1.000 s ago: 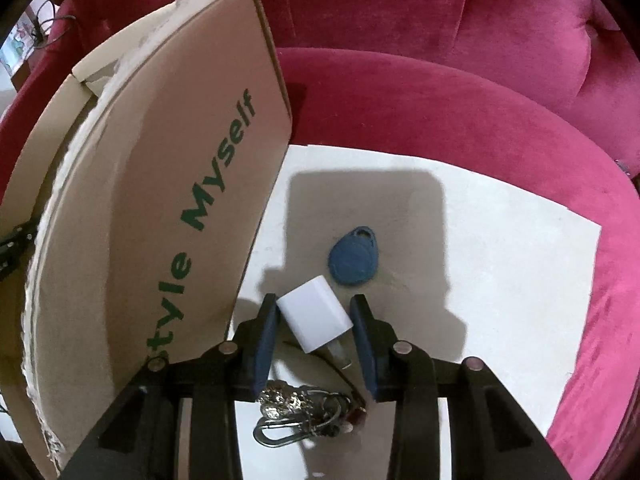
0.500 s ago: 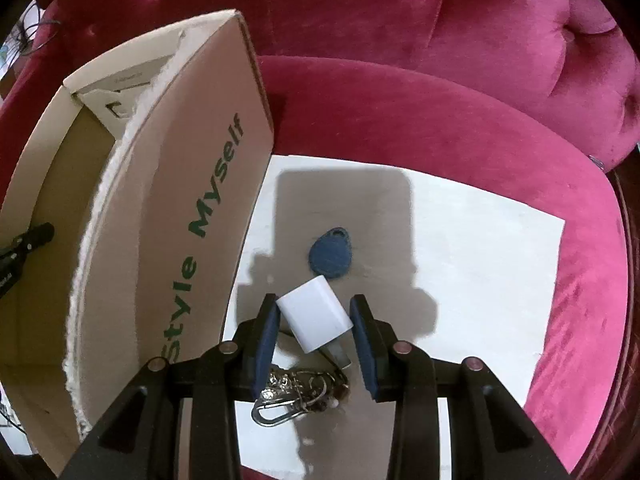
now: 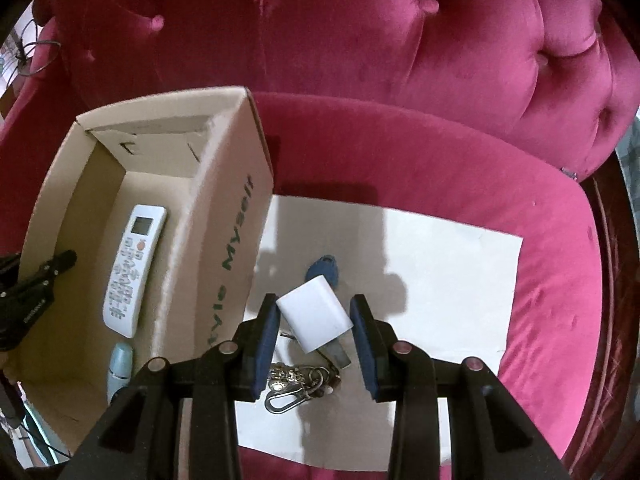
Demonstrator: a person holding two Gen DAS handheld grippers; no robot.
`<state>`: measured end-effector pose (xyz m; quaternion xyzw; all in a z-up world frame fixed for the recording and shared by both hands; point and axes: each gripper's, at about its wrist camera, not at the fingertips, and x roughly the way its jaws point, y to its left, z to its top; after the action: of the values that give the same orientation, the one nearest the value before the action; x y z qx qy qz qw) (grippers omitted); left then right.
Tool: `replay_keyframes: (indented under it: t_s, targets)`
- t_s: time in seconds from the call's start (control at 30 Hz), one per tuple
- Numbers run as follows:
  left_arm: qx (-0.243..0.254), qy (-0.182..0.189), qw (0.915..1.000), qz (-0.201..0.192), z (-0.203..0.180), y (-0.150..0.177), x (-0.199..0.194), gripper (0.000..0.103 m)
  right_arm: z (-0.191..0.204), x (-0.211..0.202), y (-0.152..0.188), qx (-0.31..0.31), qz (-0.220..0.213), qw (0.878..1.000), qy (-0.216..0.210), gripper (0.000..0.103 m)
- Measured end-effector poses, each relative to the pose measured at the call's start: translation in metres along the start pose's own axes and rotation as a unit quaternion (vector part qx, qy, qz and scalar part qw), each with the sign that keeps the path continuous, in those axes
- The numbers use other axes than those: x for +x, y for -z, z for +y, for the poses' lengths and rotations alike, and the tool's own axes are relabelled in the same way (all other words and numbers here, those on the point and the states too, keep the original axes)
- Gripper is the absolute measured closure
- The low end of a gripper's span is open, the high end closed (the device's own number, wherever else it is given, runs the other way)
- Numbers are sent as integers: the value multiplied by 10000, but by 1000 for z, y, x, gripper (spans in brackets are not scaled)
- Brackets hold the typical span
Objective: Organize rigid objects
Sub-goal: 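Carry the small charger over the box wall into the box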
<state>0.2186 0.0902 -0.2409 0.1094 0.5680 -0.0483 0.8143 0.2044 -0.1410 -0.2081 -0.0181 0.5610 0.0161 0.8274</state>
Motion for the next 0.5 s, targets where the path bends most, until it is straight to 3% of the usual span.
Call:
replay_keyframes:
  t_s: [0.5]
  targets:
    - [0, 7, 10000, 1, 0, 0, 0, 89, 20, -46, -20, -39, -398, 9992, -60, 64]
